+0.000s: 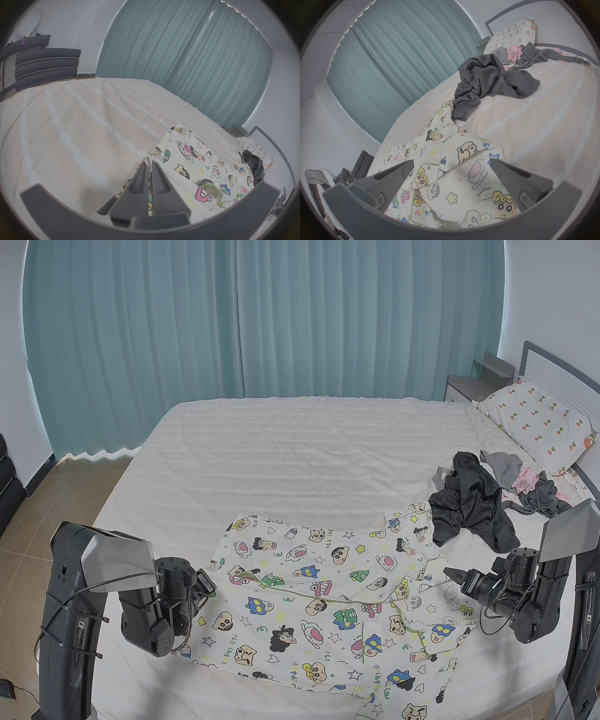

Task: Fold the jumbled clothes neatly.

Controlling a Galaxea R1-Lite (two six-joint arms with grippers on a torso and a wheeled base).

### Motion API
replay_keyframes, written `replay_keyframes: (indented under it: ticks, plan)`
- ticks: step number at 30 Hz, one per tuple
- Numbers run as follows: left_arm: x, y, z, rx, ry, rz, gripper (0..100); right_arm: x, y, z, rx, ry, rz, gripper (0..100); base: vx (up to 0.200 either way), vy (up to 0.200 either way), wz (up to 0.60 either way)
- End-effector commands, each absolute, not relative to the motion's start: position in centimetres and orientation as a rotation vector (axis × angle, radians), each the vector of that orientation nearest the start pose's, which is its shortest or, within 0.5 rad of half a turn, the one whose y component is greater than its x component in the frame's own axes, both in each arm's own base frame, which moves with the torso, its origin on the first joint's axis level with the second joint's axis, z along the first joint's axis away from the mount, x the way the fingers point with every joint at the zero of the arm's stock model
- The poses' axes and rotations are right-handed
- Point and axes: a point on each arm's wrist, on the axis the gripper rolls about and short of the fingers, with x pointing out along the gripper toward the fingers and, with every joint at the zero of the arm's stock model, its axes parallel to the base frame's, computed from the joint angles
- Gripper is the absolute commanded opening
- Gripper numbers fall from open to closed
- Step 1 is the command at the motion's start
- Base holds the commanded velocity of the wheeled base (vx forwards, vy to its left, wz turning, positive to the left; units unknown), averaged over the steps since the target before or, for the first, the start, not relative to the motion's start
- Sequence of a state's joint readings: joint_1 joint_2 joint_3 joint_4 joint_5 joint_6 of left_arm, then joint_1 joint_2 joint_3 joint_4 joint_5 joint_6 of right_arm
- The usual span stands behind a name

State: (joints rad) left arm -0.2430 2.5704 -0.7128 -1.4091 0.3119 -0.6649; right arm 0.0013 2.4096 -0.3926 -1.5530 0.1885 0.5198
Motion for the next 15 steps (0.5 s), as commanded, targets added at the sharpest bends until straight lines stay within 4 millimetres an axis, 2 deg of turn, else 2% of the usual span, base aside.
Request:
replay_keyframes:
  ticks: [1, 2, 3, 7, 12, 15]
  plan:
    - [35.7, -8.1, -7.5, -0.524, 0.399, 0.211, 0, 30.7, 0.5, -3.5, 0.552, 0.495, 0.064, 100, 0.0, 0.0, 0.0]
    - [35.7, -8.1, -7.5, -0.524, 0.399, 0.211, 0, 30.7, 0.5, -3.5, 0.552, 0.495, 0.064, 100, 0.0, 0.0, 0.0]
    - [35.7, -8.1, -7.5, -0.523, 0.399, 0.211, 100, 30.7, 0.5, -3.5, 0.552, 0.495, 0.064, 100, 0.0, 0.0, 0.0]
    - [35.7, -8.1, -7.5, -0.515, 0.399, 0.211, 100, 30.7, 0.5, -3.5, 0.552, 0.495, 0.064, 100, 0.0, 0.0, 0.0]
    - [36.1, -7.3, -6.5, -0.552, 0.306, 0.208, 100, 30.8, 0.4, -3.5, 0.554, 0.495, 0.062, 100, 0.0, 0.0, 0.0]
    - [35.4, -6.9, -5.8, -0.558, 0.29, 0.206, 100, 30.8, 0.4, -3.5, 0.554, 0.495, 0.062, 100, 0.0, 0.0, 0.0]
